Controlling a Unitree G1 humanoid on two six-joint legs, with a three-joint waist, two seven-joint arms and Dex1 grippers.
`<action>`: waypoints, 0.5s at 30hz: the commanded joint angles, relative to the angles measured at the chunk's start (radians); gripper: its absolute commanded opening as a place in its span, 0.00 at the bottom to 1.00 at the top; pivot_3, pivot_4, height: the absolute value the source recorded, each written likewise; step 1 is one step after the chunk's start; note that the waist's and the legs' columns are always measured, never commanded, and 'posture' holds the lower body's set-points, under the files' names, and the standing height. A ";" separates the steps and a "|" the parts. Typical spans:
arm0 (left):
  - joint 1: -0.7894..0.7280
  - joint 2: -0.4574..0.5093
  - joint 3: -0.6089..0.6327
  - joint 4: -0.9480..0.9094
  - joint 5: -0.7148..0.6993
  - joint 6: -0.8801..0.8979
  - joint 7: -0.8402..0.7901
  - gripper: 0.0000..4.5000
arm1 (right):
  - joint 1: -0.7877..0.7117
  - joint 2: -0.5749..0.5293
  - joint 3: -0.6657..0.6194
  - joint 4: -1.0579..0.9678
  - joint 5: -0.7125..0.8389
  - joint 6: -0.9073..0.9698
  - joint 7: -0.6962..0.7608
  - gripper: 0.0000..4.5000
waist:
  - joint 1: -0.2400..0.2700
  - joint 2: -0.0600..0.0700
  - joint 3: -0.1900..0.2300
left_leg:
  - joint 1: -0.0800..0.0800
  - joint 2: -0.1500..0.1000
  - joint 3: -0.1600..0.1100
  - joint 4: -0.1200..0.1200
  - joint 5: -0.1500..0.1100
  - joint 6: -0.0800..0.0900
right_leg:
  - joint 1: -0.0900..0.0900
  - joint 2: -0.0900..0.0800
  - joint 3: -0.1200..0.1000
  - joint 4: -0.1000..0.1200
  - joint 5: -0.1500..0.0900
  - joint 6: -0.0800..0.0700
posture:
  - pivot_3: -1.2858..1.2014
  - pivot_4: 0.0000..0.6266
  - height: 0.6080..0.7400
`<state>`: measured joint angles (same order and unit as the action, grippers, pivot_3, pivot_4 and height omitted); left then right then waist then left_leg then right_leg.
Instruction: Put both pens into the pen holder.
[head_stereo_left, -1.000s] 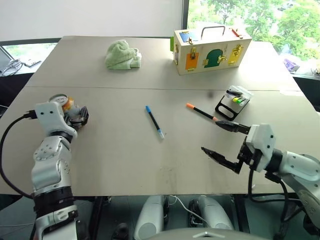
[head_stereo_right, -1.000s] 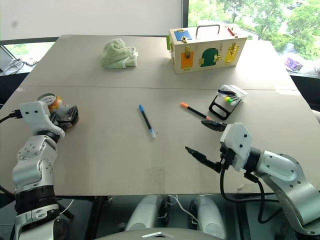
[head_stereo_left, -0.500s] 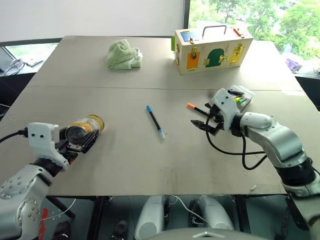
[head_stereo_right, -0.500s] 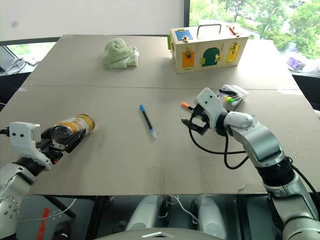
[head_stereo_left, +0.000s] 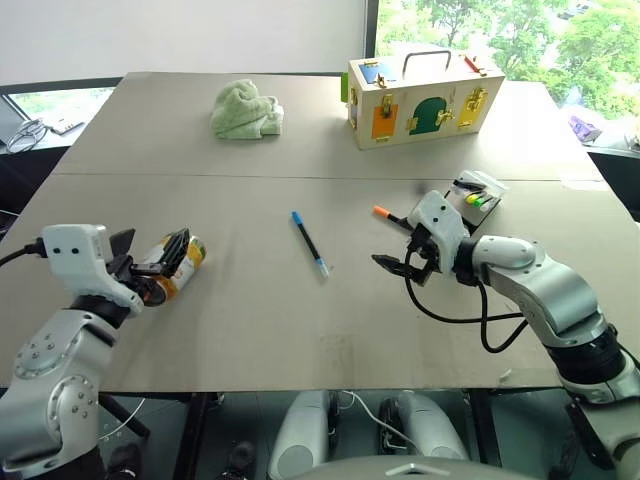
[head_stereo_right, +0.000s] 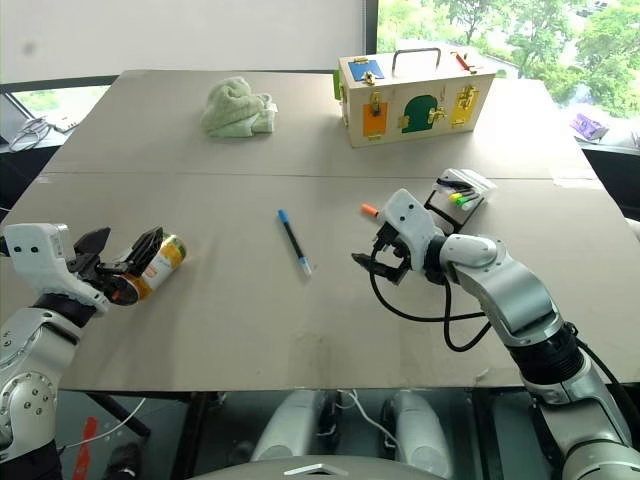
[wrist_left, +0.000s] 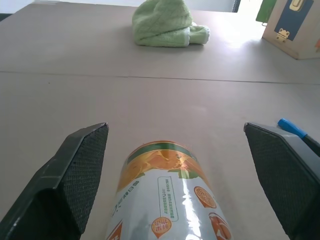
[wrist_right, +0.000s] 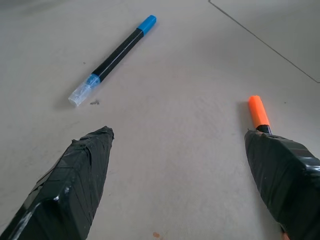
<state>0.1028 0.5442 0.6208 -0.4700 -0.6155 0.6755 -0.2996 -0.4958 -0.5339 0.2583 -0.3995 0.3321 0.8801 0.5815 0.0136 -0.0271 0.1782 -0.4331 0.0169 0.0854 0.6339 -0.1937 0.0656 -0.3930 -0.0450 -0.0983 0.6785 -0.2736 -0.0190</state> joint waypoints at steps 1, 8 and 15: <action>-0.019 0.025 0.032 -0.087 -0.085 0.204 0.113 0.99 | 0.011 -0.010 -0.042 -0.059 0.012 0.017 -0.002 1.00 | 0.003 0.000 0.000 | 0.000 0.000 -0.001 0.000 0.000 0.000 | 0.000 0.000 0.000 0.000 0.000 0.000 | 0.52 0.24 1.00; -0.084 0.107 0.034 -0.094 -0.098 0.555 0.254 0.99 | 0.020 -0.008 -0.041 -0.082 0.013 0.038 -0.012 1.00 | 0.000 0.000 0.000 | 0.000 0.000 0.000 0.000 0.000 0.000 | 0.000 0.000 0.000 0.000 -0.002 0.004 | 0.52 0.24 1.00; -0.190 0.108 0.008 -0.009 -0.072 0.743 0.282 0.99 | 0.020 -0.005 -0.042 -0.091 0.018 0.048 -0.014 1.00 | 0.001 0.000 0.000 | 0.000 0.000 0.000 0.000 0.000 0.000 | 0.000 0.001 0.000 0.000 -0.002 0.004 | 0.52 0.24 1.00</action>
<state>-0.0772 0.6413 0.6259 -0.5012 -0.7227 1.4076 -0.0294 -0.4718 -0.5385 0.2451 -0.4397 0.3420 0.9324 0.5688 0.0146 -0.0272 0.1782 -0.4328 0.0169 0.0852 0.6340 -0.1935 0.0652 -0.3928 -0.0443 -0.0984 0.6789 -0.2754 -0.0154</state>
